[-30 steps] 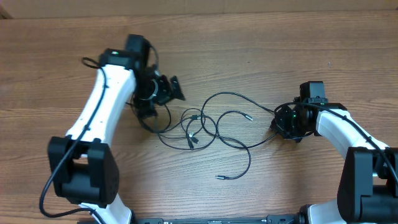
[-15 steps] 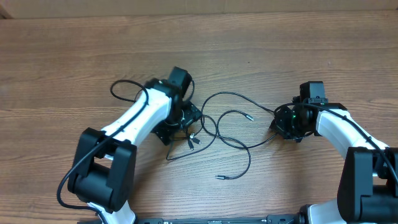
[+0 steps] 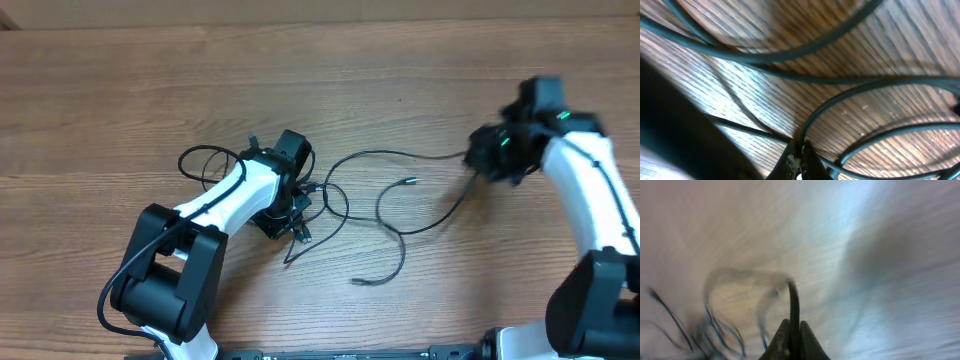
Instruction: Untangle cables
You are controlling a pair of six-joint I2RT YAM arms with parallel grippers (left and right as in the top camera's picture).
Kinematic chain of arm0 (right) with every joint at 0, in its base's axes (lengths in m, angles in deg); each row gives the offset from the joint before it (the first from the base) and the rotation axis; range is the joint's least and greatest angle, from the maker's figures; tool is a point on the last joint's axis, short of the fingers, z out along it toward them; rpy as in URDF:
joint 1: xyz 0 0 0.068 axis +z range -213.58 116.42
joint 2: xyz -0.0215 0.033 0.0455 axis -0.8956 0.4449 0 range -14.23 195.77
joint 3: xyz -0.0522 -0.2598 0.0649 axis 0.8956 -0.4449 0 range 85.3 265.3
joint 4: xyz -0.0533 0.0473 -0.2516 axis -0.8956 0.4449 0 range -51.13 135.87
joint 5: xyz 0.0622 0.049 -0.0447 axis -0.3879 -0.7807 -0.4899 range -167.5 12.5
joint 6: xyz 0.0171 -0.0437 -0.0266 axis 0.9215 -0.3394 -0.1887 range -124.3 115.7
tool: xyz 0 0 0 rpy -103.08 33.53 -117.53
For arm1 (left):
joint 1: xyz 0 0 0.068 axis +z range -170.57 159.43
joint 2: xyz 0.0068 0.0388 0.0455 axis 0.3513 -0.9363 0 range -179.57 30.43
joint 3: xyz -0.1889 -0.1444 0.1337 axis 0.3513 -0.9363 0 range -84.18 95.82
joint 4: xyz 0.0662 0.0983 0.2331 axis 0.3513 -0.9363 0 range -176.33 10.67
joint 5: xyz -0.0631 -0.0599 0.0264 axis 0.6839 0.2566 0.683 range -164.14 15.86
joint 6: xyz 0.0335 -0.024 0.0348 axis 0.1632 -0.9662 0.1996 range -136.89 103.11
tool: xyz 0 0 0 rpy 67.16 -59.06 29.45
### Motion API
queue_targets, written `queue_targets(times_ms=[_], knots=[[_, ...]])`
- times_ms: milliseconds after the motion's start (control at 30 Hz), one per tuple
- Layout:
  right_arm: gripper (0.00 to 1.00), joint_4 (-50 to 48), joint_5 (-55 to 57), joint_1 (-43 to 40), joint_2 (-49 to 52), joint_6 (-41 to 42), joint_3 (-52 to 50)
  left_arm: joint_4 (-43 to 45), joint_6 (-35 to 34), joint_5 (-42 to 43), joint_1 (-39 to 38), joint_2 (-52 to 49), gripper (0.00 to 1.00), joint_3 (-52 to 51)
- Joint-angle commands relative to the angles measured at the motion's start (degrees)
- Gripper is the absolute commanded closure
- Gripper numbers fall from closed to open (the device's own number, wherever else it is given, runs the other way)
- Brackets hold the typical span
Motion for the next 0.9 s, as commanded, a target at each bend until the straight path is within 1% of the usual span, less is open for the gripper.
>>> queue_targets(times_ms=[0,133,267,433,600,767,867], knots=[[0.96,3.5,8.3,-5.2,-0.5,-1.2,11.0,-3.1,-0.3,-12.1,4.1,-2.2,0.96,-2.3],[0.96,6.3,12.7,-12.6,-0.5,-1.2,21.3,-4.7,2.7,-17.3,8.4,-2.2,0.96,-2.3],[0.96,5.0,12.7,-19.9,-0.5,-1.0,26.4,-5.3,5.3,-21.8,13.2,-2.2,0.96,-2.3],[0.96,0.8,12.7,-27.8,-0.5,-1.0,27.0,-5.2,9.7,-23.5,20.8,-2.2,0.96,-2.3],[0.96,-4.0,12.7,-33.6,-0.5,-0.6,27.0,-5.2,12.3,-23.5,27.8,-2.2,0.96,-2.3],[0.96,-8.5,12.8,-35.7,-0.4,-0.7,27.0,-5.2,14.3,-23.3,32.3,-2.2,0.96,-2.3],[0.96,-12.6,15.4,-35.9,-0.4,-1.2,27.0,-5.3,15.2,-24.3,33.6,-2.2,0.96,-2.3]])
